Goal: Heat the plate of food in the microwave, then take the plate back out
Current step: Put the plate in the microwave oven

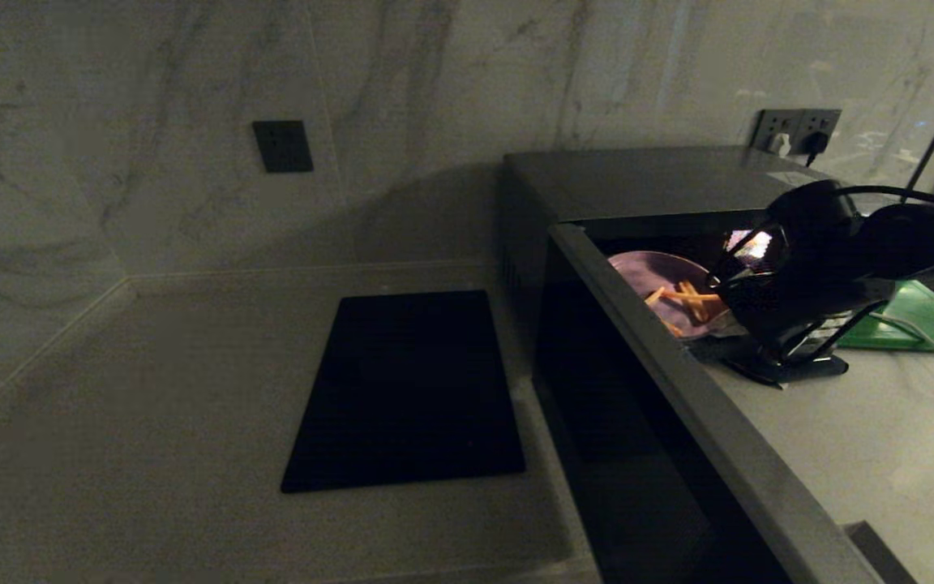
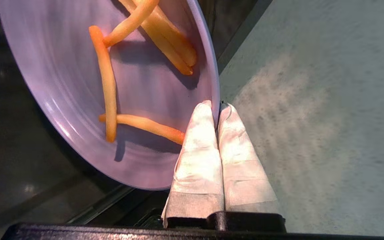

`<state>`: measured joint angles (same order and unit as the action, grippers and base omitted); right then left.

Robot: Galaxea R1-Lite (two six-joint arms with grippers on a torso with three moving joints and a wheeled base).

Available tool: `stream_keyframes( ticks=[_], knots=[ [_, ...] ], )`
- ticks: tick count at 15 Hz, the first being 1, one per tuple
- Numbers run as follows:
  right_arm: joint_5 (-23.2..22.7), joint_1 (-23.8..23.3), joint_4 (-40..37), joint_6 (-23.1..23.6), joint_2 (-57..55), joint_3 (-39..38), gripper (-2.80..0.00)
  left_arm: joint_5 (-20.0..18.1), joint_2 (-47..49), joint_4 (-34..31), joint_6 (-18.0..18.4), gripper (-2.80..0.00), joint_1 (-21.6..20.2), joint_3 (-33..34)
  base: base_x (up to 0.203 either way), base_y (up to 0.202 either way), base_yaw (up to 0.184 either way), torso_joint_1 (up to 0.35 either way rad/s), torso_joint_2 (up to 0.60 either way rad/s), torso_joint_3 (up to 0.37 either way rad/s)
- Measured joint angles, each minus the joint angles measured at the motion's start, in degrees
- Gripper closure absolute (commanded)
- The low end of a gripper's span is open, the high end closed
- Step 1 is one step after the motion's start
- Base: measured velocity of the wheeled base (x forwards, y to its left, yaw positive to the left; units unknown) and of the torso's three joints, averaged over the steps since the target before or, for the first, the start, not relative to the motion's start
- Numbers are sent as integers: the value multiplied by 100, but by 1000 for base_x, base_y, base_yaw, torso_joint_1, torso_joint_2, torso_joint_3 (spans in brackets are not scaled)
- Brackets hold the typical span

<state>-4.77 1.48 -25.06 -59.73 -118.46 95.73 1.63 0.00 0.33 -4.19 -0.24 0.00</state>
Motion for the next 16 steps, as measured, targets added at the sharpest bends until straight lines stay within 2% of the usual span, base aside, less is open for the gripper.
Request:
stream_keyframes(
  ticks=[16],
  knots=[
    [35,82,678,20,-669,194,0,0,0,-1,0,0,0,0,0,0,0,0,0,0]
  ],
)
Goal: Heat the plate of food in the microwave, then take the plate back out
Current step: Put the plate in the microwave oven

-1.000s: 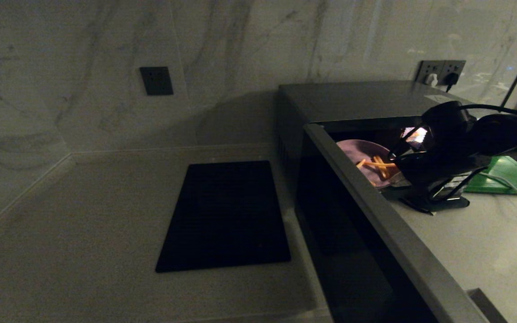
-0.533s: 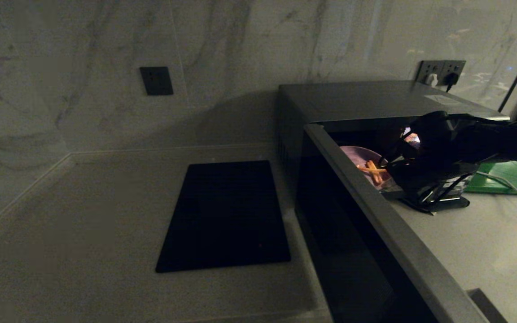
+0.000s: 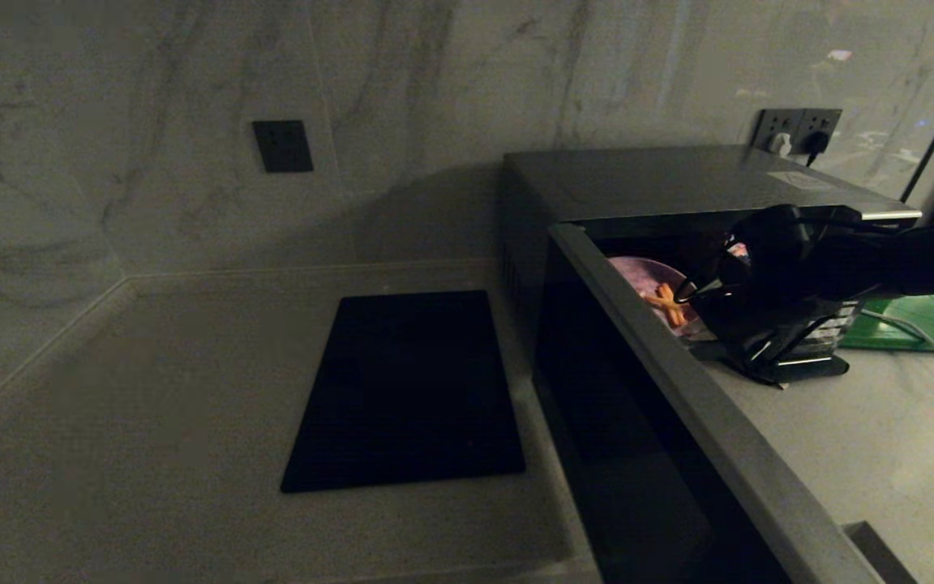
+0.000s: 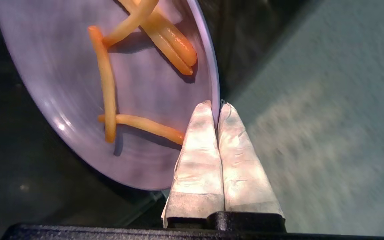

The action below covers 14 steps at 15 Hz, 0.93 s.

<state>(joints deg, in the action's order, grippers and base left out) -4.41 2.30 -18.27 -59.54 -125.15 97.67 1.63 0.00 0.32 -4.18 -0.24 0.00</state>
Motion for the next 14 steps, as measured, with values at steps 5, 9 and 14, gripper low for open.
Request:
stream_keyframes(
  ticks=[5,9,14],
  knots=[
    [36,15,31,1,-103,71,0,-1,0,-2,0,0,0,0,0,0,0,0,0,0],
    [152,12,41,4,-154,60,0,-1,0,1,0,0,0,0,0,0,0,0,0,0],
    [197,15,47,15,-203,65,0,2,0,-2,0,0,0,0,0,0,0,0,0,0]
  ],
)
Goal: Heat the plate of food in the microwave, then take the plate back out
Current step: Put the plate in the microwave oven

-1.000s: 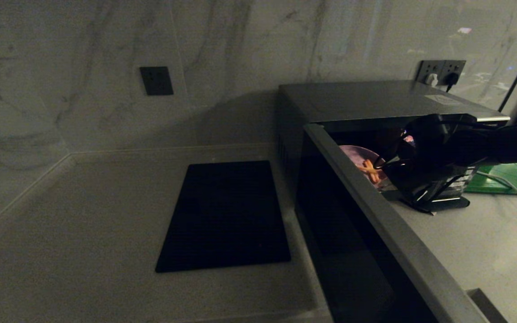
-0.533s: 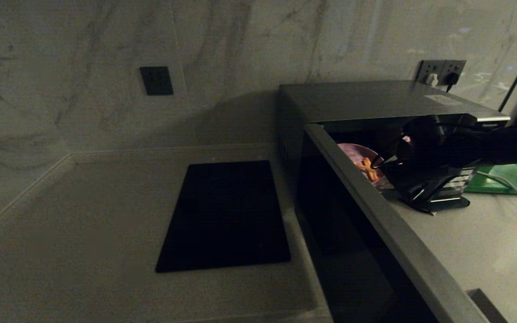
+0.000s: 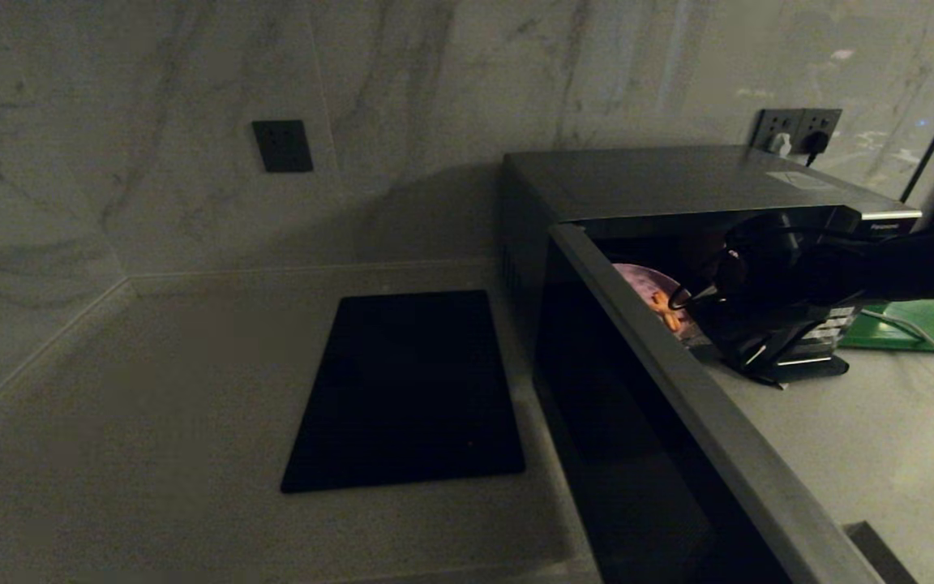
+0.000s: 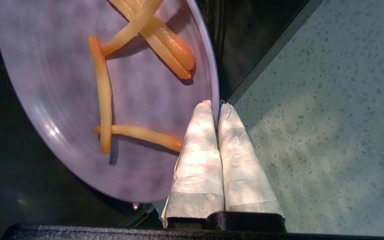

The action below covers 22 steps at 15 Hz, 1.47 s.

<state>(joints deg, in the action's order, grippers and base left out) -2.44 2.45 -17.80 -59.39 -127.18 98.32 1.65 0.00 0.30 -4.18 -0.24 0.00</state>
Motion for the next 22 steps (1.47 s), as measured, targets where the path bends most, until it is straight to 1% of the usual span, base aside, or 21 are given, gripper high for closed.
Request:
stream_keyframes(
  ticks=[17,18,22],
  knots=[
    [82,-50,-2,9,4,103,0,-2,0,0,0,0,0,0,0,0,0,0,0,0],
    [80,-58,0,13,4,113,-280,0,0,2,0,0,0,0,0,0,0,0,0,0],
    [80,-80,7,11,4,133,-280,0,0,1,1,0,0,0,0,0,0,0,0,0]
  ],
)
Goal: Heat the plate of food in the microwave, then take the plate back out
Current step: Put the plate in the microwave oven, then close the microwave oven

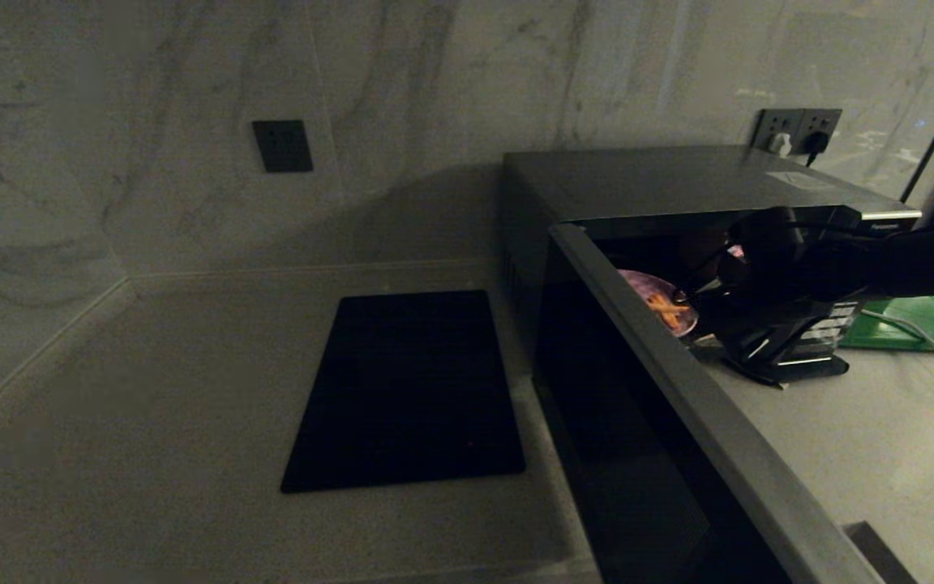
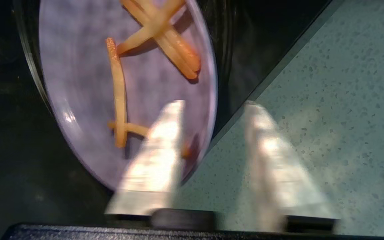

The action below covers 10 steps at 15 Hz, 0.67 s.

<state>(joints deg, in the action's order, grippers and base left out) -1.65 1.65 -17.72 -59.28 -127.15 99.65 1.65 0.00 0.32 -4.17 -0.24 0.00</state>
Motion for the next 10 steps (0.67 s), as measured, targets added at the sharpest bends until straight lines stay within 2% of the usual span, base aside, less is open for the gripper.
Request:
stream_keyframes(
  ticks=[6,10],
  knots=[
    [17,-5,-23,-29,182,-65,-280,0,0,1,-1,0,0,0,0,0,0,0,0,0],
    [121,-101,-53,42,901,-704,-280,-1,0,-1,-2,0,0,0,0,0,0,0,0,0]
  ],
)
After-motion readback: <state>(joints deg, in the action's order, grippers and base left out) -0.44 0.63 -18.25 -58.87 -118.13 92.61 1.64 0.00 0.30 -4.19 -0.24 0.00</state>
